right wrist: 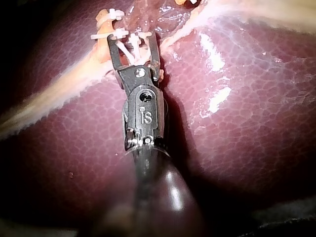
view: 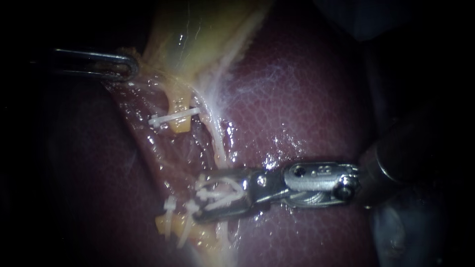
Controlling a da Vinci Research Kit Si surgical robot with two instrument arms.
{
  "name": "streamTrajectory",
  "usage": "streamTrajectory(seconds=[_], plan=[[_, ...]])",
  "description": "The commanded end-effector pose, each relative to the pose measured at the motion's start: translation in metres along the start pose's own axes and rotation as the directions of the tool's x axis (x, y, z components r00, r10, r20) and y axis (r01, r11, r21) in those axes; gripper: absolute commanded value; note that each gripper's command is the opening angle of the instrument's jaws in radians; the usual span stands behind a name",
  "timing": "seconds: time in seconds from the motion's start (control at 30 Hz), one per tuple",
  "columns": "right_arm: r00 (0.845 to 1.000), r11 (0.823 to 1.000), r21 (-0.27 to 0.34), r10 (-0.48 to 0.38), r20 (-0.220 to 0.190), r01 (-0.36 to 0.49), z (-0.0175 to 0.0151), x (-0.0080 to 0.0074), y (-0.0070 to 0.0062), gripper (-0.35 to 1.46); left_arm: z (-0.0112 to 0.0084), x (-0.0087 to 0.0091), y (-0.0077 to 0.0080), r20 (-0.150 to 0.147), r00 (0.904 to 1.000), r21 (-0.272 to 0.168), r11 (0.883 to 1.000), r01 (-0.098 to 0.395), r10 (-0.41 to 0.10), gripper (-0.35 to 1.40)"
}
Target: Clipping second clip right tube
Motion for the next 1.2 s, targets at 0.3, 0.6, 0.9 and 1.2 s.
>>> streamTrajectory(seconds=[0.3, 0.6, 0.9, 1.2], plan=[[1.000, 1.000, 0.015, 0.016, -0.013, -0.016, -0.0029, 0.0028, -0.0014, 0.49, 0.0000, 0.0001, 0.0000, 0.000, 1.0000, 0.000, 1.000, 0.000, 0.000, -0.35], [0.995, 0.996, 0.020, 0.091, -0.031, -0.090, -0.0073, 0.0034, -0.0014, 0.48, 0.0000, 0.0001, 0.0001, 0.000, 1.0000, 0.000, 1.000, 0.000, 0.000, -0.35], [0.986, 0.986, 0.016, 0.164, -0.034, -0.163, -0.0066, 0.0009, 0.0019, 0.47, 0.0000, 0.0001, 0.0001, 0.000, 1.0000, 0.000, 1.000, 0.000, 0.000, -0.35], [0.974, 0.975, 0.016, 0.223, -0.033, -0.223, -0.0039, -0.0008, 0.0043, 0.48, 0.0000, 0.0001, 0.0001, 0.000, 1.0000, 0.000, 1.000, -0.001, 0.001, -0.35]])
